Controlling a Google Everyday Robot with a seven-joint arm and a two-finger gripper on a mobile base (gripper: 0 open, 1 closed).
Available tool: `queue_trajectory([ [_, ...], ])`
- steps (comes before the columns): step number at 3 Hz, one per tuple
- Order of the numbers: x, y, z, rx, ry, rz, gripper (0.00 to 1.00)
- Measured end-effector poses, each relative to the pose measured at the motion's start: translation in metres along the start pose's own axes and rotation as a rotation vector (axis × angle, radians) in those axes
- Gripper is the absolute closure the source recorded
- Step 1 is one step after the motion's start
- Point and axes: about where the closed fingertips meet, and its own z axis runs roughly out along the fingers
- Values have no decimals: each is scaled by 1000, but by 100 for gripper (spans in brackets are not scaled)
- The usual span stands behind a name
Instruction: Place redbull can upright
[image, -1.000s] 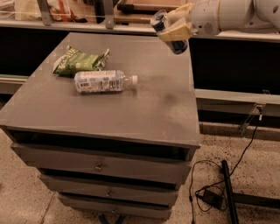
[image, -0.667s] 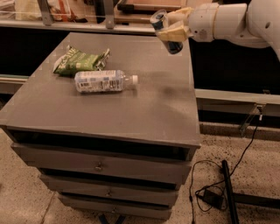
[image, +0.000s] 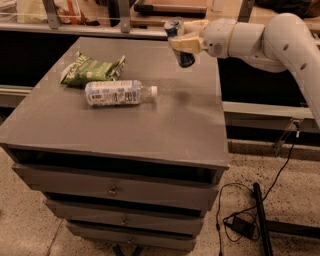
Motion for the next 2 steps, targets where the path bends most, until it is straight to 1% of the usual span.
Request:
queue_trajectory([
  [1, 15, 14, 23, -27, -40, 90, 100],
  [2, 20, 17, 38, -40, -76, 127, 100],
])
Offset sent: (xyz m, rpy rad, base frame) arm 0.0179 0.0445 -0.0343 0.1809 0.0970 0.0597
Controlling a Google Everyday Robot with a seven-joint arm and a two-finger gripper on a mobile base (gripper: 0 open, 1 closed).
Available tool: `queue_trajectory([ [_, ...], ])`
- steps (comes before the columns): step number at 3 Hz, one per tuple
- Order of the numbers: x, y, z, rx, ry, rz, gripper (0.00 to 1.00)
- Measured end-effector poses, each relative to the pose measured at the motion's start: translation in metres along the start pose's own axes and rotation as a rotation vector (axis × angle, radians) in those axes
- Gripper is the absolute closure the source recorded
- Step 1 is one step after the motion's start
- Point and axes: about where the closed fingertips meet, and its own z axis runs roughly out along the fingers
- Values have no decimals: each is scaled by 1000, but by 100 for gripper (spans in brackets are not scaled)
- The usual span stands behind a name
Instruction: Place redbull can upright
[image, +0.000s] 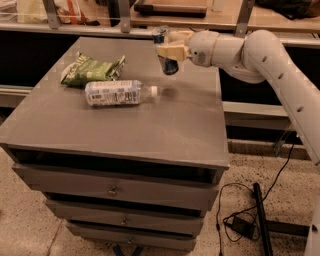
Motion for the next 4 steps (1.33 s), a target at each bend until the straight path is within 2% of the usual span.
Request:
queue_trajectory([
  [2, 11, -9, 17, 25, -78, 60, 100],
  [4, 24, -17, 19, 53, -94, 96, 100],
])
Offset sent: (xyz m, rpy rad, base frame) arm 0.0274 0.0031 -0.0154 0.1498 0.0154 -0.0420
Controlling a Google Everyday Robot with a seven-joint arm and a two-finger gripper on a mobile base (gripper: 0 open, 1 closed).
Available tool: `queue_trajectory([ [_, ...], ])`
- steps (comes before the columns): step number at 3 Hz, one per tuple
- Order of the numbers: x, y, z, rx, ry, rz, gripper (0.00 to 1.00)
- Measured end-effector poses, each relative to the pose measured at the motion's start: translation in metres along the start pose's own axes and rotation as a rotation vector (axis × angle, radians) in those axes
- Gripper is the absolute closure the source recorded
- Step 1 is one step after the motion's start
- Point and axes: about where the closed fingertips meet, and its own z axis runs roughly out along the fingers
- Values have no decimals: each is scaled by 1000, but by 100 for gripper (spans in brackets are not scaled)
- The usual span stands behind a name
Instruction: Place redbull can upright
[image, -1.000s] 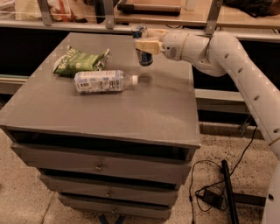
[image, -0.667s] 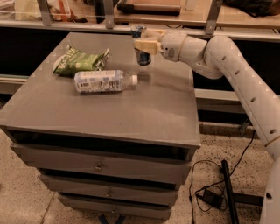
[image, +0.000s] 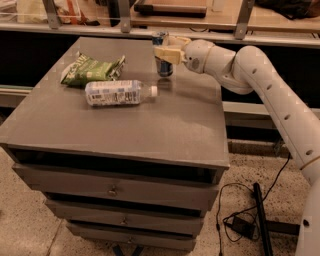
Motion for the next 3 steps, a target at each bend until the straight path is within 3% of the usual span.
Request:
queue_trajectory([
  [1, 11, -5, -4, 25, -8, 45, 75],
  [3, 18, -8, -10, 41, -7, 68, 27],
])
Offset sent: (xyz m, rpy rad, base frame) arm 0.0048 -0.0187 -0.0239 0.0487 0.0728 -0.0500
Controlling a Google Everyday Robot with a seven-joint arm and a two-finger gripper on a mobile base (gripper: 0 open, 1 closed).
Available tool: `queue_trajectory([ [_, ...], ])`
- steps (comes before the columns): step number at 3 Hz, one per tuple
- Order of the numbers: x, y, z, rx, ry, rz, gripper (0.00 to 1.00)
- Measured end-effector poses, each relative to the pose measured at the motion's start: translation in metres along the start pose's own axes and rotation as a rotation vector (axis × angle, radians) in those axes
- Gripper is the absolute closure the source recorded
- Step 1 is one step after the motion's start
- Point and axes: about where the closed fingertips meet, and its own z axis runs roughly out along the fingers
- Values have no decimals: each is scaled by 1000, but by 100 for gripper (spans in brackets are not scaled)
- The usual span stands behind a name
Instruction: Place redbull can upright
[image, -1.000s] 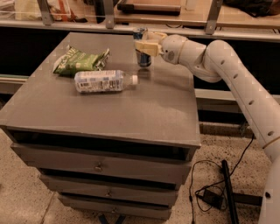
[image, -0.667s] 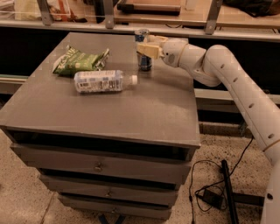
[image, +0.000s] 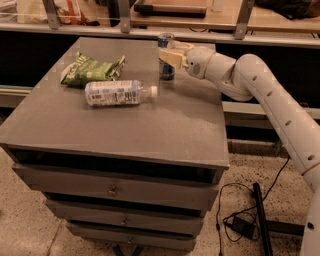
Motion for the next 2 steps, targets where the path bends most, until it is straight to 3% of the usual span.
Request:
queue_trajectory([
  [1, 0, -3, -5, 8, 1, -4, 4],
  [2, -2, -5, -11, 15, 5, -12, 0],
])
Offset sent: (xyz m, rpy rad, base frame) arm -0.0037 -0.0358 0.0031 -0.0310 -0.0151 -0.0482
